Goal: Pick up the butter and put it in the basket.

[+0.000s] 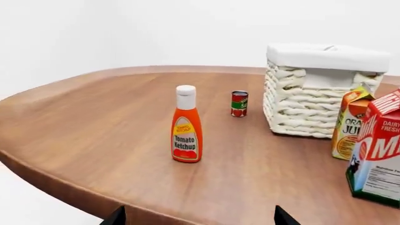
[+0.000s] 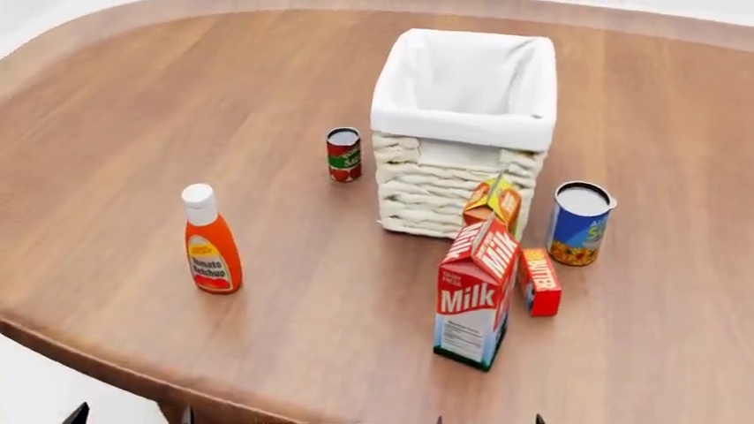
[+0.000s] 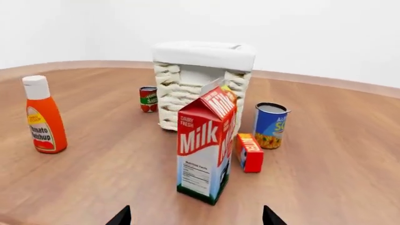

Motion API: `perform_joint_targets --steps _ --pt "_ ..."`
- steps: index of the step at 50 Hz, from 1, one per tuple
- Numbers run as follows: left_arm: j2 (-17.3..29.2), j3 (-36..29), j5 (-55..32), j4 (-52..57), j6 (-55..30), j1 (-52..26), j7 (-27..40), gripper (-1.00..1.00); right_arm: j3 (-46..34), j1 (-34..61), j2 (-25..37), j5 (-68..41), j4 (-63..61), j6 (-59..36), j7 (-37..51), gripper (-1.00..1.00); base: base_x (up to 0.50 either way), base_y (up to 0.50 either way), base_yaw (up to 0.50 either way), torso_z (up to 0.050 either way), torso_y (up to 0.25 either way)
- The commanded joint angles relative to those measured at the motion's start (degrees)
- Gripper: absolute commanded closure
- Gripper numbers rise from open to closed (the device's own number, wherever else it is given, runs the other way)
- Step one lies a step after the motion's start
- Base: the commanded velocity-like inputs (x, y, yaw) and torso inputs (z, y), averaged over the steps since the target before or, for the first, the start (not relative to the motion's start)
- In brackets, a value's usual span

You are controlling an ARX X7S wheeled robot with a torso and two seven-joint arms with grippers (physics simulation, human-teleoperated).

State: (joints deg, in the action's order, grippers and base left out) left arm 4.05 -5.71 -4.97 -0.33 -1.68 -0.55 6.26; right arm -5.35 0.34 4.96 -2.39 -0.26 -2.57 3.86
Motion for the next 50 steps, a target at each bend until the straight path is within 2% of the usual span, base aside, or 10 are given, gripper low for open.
perform_joint_targets --steps 1,15,17,20,21,23,50 --pt "0.88 -0.80 -1.12 0.66 -0.36 -0.15 0.92 -1.00 -1.43 0.41 0.88 -0.12 -0.16 -0.58 0.82 -1.00 0.00 0.00 0.50 0.000 0.000" --pt "1.84 -1.74 -2.23 2.09 -1.17 0.02 2.06 -1.00 -2.82 0.81 1.77 -0.14 -0.70 -1.84 1.75 -1.00 0.00 0.00 0.50 0.000 0.000" --pt "1.93 -1.85 -2.33 1.57 -0.85 -0.20 2.13 -1.00 -3.55 0.80 2.18 2.97 -1.82 -3.71 3.97 -1.00 0.02 0.01 0.50 0.000 0.000" --pt "2.12 -2.03 -2.47 1.58 -0.87 -0.23 2.35 -1.00 -4.68 1.59 2.85 5.29 -3.22 -12.96 4.52 -1.00 -0.04 0.16 0.00 0.000 0.000" --pt "2.24 -2.09 -2.60 2.53 -1.35 0.10 2.49 -1.00 -5.25 0.53 3.40 6.44 -4.50 -10.42 5.19 -1.00 0.00 0.00 0.00 0.000 0.000" --pt "2.36 -2.17 -2.80 2.41 -1.24 -0.01 2.51 -1.00 -3.76 -0.92 3.41 1.05 -5.71 -4.27 1.97 -1.00 0.01 -0.04 0.00 0.000 0.000" --pt "3.76 -3.45 -4.73 3.80 -1.42 0.18 3.42 -1.00 -4.12 -1.21 4.21 -2.47 -7.19 -3.90 1.70 -1.00 0.16 -0.47 0.00 0.000 0.000"
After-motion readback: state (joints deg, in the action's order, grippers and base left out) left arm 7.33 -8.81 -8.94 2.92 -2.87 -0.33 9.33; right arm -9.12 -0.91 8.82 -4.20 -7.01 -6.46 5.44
